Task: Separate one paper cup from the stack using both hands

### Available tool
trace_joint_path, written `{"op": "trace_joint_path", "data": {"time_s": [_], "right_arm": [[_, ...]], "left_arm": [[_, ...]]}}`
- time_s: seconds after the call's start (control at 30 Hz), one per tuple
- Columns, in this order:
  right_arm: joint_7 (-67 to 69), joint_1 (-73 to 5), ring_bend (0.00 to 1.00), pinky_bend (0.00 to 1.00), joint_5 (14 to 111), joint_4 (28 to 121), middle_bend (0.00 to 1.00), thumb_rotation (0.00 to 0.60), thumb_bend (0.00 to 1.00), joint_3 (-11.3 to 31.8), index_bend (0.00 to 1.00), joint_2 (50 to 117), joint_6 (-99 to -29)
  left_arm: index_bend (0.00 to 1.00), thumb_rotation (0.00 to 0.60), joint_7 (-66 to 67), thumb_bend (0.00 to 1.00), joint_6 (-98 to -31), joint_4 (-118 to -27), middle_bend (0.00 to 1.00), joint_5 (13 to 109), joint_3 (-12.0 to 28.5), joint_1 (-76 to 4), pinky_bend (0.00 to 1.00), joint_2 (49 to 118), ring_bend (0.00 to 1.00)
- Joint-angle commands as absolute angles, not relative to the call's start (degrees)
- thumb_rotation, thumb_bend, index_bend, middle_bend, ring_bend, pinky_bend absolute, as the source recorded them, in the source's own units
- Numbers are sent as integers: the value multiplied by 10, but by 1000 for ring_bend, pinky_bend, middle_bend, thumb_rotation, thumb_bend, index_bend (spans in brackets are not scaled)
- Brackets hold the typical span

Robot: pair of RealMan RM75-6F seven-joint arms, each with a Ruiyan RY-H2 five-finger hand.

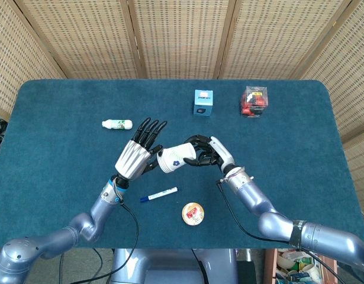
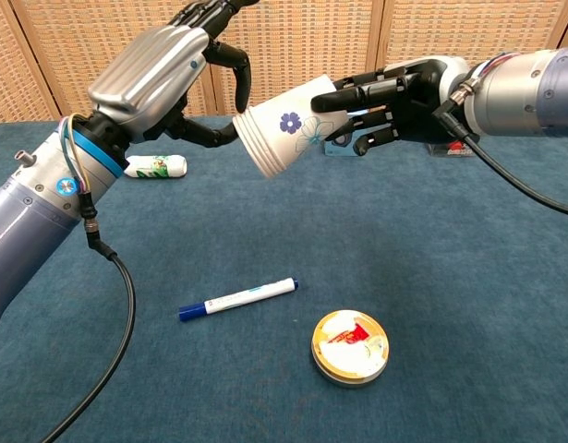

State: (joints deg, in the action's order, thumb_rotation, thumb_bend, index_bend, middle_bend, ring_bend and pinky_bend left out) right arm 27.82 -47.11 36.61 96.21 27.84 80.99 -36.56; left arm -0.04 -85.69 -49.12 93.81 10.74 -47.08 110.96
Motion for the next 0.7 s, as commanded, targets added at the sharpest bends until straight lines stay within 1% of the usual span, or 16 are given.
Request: {"op": "trace_joint_path", "data": {"time_s": [0.03, 0.33, 0.43, 0.53, 0.63, 0.7], "right_arm": [[279, -471, 464, 697, 367, 962, 588, 600, 627, 279, 530, 810, -365], [280, -470, 464, 697, 371, 964, 588, 600, 627, 278, 530, 810, -364], [281, -469, 464, 697, 372, 964, 588, 600, 627, 278, 530, 809, -364], [282, -468, 464, 697, 373, 964, 588, 600, 627, 278, 530, 809, -364], [284, -467, 464, 697, 375, 963, 588, 600, 630, 278, 530, 808, -363], [285, -466, 464, 697, 377, 963, 588, 600, 634, 278, 530, 807, -363]], "left_arm": [[630, 600, 0, 371, -858, -490, 0, 939, 107, -471, 0, 1110, 0], [650, 600, 4, 407, -858, -491, 0, 936, 109, -474, 0, 1111, 0], [662, 600, 5, 458, -858, -489, 0, 934, 110, -475, 0, 1112, 0], [670, 600, 6, 533, -857, -489, 0, 934, 110, -476, 0, 1112, 0], [675, 600, 8, 614, -858, -487, 0, 934, 110, -477, 0, 1111, 0], [679, 600, 8, 689, -858, -487, 0, 933, 111, -477, 0, 1111, 0]]}}
